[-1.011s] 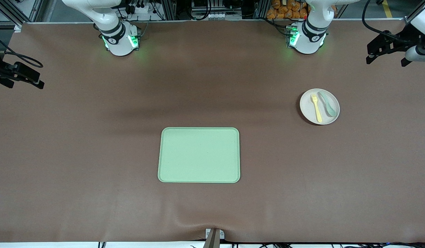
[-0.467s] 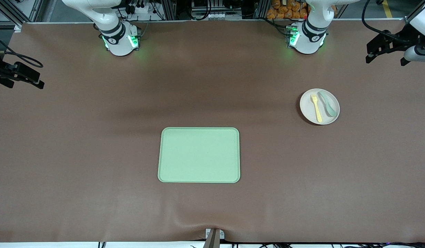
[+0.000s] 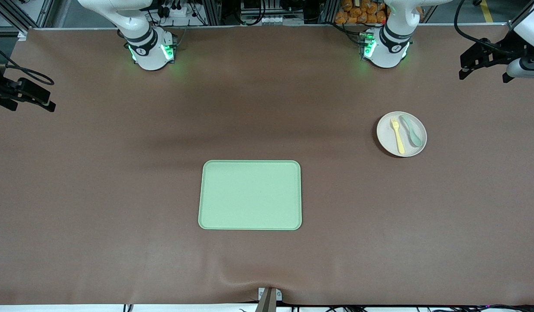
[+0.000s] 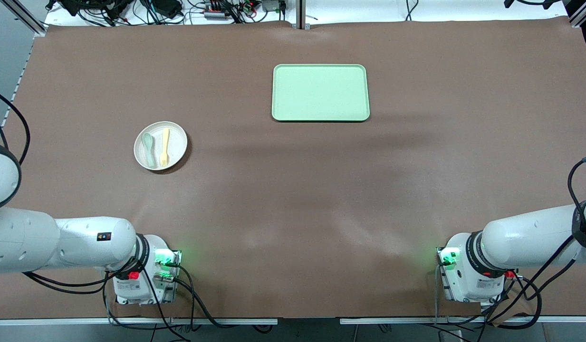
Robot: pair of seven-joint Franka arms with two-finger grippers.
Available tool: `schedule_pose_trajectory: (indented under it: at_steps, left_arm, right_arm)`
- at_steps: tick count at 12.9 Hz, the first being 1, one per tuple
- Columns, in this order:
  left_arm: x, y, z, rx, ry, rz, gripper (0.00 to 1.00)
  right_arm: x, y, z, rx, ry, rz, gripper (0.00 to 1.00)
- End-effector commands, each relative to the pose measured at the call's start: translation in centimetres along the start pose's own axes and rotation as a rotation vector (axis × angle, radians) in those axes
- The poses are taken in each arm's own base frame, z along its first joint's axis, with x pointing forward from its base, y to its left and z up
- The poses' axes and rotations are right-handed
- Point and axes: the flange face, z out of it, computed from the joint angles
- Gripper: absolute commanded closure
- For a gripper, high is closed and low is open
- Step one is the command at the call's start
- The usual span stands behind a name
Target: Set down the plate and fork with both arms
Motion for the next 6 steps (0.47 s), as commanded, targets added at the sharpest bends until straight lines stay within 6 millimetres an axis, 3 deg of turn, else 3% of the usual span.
schedule_pose_trajectory:
  at_steps: [1,4,6]
  left_arm:
    - [-0.1,-0.4,0.6,-0.014,-0.018,-0.02,0.0]
    - [2.9,-4.3,4.2,-0.031,-0.083,-0.075,0.0]
    - [4.4,-9.5,7.3,-0.045,-0.121,-0.151,0.0]
  right_arm:
    - [-0.2,0.2,0.0,0.013,-0.002,-0.006,0.0]
    - [-0.2,0.2,0.0,0.013,-0.002,-0.006,0.0]
    - [-0.3,0.2,0.0,0.013,-0.004,-0.006,0.0]
